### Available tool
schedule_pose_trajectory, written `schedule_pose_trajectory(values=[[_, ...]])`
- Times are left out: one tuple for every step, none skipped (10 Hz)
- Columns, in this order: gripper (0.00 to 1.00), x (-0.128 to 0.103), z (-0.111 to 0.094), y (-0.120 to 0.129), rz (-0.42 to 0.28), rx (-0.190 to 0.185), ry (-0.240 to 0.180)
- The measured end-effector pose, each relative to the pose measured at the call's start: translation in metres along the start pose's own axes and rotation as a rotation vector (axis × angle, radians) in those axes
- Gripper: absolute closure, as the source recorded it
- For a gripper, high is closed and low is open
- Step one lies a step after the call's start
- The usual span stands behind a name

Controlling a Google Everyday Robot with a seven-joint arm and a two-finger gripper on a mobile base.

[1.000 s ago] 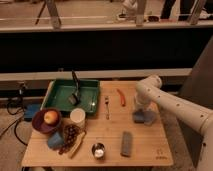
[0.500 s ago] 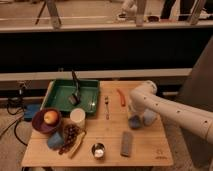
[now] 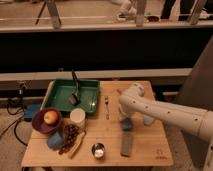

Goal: Wipe table surface with sponge

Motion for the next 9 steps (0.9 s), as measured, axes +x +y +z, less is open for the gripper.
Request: schedule_pose_trajectory(values=[[1.0,0.003,0.0,-0.003,-0.01,-0.002,0.003],[1.0,0.008,-0.001,-0.007,-0.017,-0.003,0.005],[1.0,0.016,0.001,-0.01,-0.027,-0.001,0.003],[1.0,0.025,0.003,-0.011,-0.034,-0.002,0.0],[1.0,0.035,0.006,-0.012,-0.035,0.002,-0.004],[1.0,0.045,0.009,-0.009,-0.032,0.0,-0.008],[1.0,0.053,0.014,-0.005,-0.024,-0.003,-0.014],[1.0,0.062,0.018,-0.004,-0.018,-0.004,-0.018],[1.0,0.071,0.022,-0.003,-0.009,-0.004,-0.018]])
